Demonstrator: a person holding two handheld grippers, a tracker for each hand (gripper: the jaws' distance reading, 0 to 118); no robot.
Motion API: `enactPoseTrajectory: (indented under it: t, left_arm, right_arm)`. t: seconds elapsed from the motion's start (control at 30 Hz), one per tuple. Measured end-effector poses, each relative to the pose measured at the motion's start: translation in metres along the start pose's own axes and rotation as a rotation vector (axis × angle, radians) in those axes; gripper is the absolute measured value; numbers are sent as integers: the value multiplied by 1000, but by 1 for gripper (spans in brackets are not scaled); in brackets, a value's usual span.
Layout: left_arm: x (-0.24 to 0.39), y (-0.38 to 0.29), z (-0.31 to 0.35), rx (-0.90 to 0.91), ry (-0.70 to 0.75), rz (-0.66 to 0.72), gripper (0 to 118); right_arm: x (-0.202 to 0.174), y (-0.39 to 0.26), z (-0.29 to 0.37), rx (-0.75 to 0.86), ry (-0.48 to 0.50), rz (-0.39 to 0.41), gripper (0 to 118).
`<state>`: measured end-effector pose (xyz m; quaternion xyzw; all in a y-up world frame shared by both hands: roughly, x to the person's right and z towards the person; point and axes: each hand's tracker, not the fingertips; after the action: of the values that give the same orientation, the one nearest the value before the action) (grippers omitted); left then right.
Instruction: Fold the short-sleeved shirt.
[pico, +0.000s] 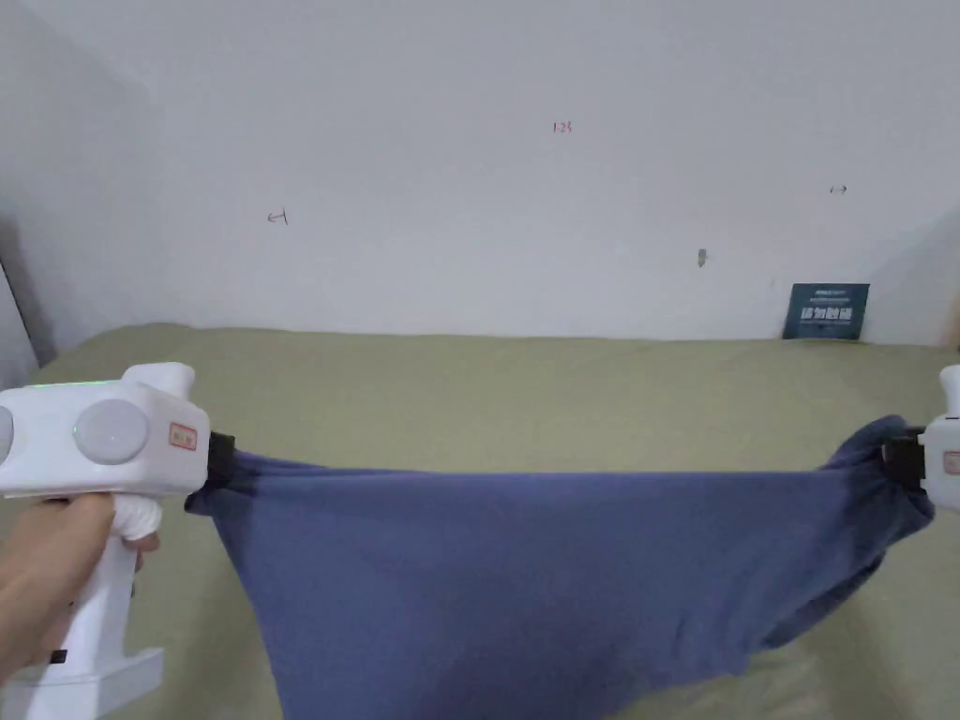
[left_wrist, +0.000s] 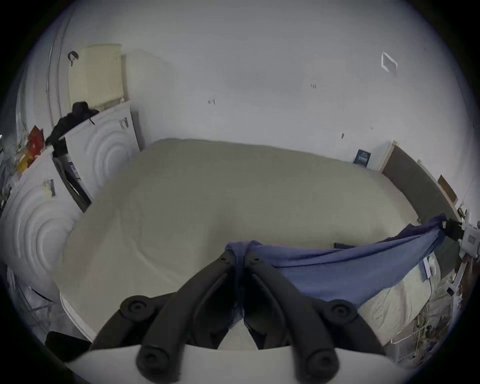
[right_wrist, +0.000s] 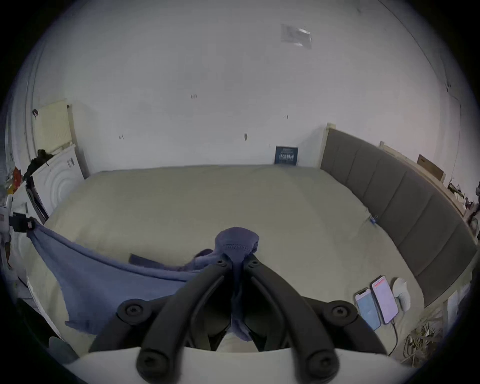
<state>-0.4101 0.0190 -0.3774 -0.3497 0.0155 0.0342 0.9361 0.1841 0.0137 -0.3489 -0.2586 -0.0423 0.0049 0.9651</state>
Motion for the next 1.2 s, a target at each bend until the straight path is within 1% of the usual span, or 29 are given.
enactPoseTrajectory:
  t: [0.1, 0.2, 0.27, 0.37, 0.47, 0.67, 0.83, 0.9, 0.97, 1.07, 1.2]
  left_arm:
    - [4, 14, 29, 64, 31, -21, 5]
    - [9, 31, 46, 112, 71, -37, 5]
    - [11, 45, 50, 121, 74, -29, 5]
    - [20, 65, 50, 161, 109, -43, 5]
    - [29, 88, 45, 182, 142, -40, 5]
    - [41, 136, 14, 226, 183, -33, 5]
    - [50, 174, -19, 240, 207, -44, 5]
    - [55, 184, -31, 253, 231, -55, 5]
    - [59, 192, -48, 279, 255, -78, 5]
    - [62, 197, -71, 310, 271, -69, 5]
    - [63, 193, -109, 331, 300, -54, 5]
  right_arm:
    - [-7, 17, 19, 59, 1, 5, 6]
    - [-12, 37, 28, 82, 0, 18, 6]
    - [-16, 53, 31, 104, -16, 30, 6]
    - [-20, 76, 32, 138, -26, 20, 6]
    - [-25, 99, 24, 161, -46, 54, 6]
    - [-31, 142, -9, 176, -75, 33, 6]
    - [-35, 171, -42, 194, -99, 41, 6]
    - [-39, 190, -63, 201, -101, 18, 6]
    - [-43, 196, -82, 209, -105, -3, 6]
    - [-53, 197, -108, 250, -142, 18, 6]
    - [-63, 187, -149, 237, -152, 23, 6]
